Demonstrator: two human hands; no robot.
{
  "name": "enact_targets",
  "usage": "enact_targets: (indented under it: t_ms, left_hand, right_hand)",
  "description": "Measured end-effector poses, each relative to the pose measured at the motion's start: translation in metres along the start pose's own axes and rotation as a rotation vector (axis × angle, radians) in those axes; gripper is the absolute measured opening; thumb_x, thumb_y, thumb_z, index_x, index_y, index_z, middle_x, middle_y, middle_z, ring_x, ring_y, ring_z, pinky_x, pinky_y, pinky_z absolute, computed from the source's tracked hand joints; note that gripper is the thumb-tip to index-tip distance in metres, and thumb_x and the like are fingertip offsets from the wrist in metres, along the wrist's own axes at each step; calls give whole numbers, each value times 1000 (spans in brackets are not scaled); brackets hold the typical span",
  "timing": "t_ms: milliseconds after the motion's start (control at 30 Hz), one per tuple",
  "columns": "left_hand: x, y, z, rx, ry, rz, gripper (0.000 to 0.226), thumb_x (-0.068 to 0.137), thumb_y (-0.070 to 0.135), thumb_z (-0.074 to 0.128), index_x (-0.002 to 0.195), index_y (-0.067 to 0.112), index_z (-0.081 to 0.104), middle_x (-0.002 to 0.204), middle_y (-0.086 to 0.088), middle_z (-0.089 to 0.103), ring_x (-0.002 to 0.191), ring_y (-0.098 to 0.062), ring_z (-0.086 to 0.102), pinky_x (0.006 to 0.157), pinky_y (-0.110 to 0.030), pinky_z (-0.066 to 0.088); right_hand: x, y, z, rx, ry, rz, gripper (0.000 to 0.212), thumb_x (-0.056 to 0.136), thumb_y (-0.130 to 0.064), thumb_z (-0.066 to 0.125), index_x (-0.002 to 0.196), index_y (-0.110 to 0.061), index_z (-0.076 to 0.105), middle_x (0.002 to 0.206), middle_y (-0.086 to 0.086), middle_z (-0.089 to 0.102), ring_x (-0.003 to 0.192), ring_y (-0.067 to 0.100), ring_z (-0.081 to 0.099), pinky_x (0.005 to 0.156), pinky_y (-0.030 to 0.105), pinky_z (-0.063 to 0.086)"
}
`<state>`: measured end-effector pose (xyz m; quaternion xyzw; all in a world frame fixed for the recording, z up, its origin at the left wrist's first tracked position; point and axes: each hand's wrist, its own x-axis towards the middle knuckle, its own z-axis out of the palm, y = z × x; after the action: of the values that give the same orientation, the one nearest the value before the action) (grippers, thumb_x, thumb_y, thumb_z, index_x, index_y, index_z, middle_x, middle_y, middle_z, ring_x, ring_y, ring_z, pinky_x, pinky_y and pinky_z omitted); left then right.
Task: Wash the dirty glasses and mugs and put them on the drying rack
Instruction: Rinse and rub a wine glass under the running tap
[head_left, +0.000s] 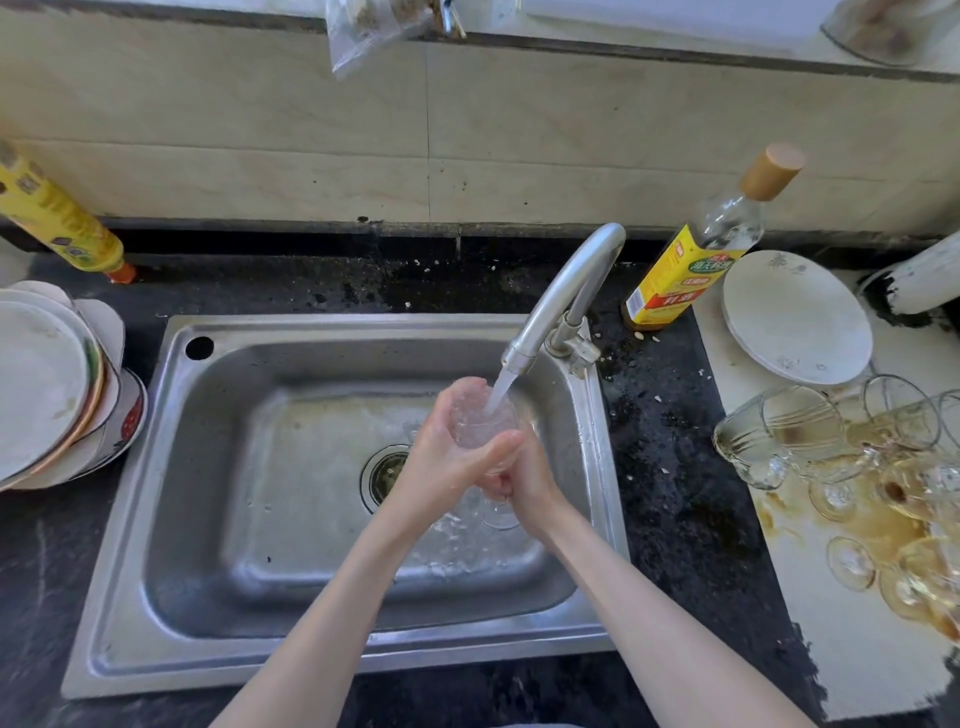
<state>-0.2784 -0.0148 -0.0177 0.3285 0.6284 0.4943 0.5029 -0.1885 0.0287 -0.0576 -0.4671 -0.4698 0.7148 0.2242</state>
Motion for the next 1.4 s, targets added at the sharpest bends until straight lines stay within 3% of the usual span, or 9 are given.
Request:
enact_targets:
  t_ms: [100, 200, 300, 400, 533, 733, 1167, 1300, 1400]
  left_hand:
    - [0, -1, -4, 9, -52, -2, 49, 77, 7, 74, 114, 29, 48, 94, 7, 65, 69, 1, 65, 55, -16, 52]
    - [2, -8, -5, 40, -45, 16, 47, 75, 5, 76, 106, 32, 52, 83, 9, 69, 69, -5, 66, 59, -21, 52]
    - [4, -14, -5, 183, 23, 65, 53, 69, 16, 82, 105, 39, 50, 99, 14, 64, 89, 8, 59, 78, -9, 43]
    - [4, -16, -8, 220, 70, 93, 55, 69, 18, 81, 108, 38, 48, 106, 21, 58, 94, 17, 52, 80, -2, 37]
    - [4, -16, -11, 226, 76, 127, 54, 69, 20, 82, 109, 39, 51, 108, 24, 58, 100, 12, 53, 88, -9, 39]
    - [6, -13, -7, 267, 71, 155, 55, 69, 19, 81, 105, 44, 47, 108, 29, 55, 101, 19, 48, 87, -3, 34]
    - [14, 8, -9, 391, 50, 246, 56, 71, 20, 80, 102, 46, 41, 107, 29, 50, 98, 25, 42, 83, 2, 29]
    - [18, 10, -7, 414, 59, 251, 57, 71, 24, 80, 108, 42, 40, 108, 27, 50, 97, 12, 46, 84, 1, 31]
    - [20, 7, -6, 321, 98, 217, 55, 70, 24, 81, 111, 33, 46, 108, 23, 54, 94, 1, 55, 81, -7, 39]
  right_hand:
    - [-3, -2, -2, -24, -37, -58, 17, 75, -26, 41, 68, -19, 54, 49, -2, 29, 44, 10, 22, 45, 22, 14]
    - [-4, -5, -4, -55, -37, -12, 19, 78, -26, 43, 65, -19, 55, 53, -2, 49, 47, 12, 42, 45, 23, 30]
    - [6, -7, -16, 43, 43, 167, 30, 96, -16, 38, 96, -13, 67, 73, -3, 69, 69, 10, 64, 58, 19, 50]
    - [25, -8, -41, 315, 211, 315, 33, 100, -9, 34, 127, 3, 47, 105, 14, 64, 97, 24, 60, 77, 28, 52]
    - [36, -18, -68, 705, 355, 359, 36, 99, -7, 35, 134, -1, 39, 133, 17, 51, 127, 31, 46, 93, 39, 42]
    - [38, -42, -76, 853, 385, 345, 26, 98, -6, 32, 87, 1, 56, 97, 8, 60, 89, 19, 56, 72, 28, 44]
    - [46, -80, -104, 991, 355, 354, 23, 94, -12, 41, 96, 7, 53, 93, 14, 56, 79, 22, 56, 64, 23, 41]
    - [48, -76, -106, 1003, 358, 336, 24, 95, -13, 41, 101, 7, 53, 94, 13, 58, 81, 21, 57, 63, 24, 41]
    - [39, -68, -95, 785, 338, 345, 22, 96, -10, 39, 97, -2, 59, 91, 6, 60, 79, 16, 57, 64, 23, 40]
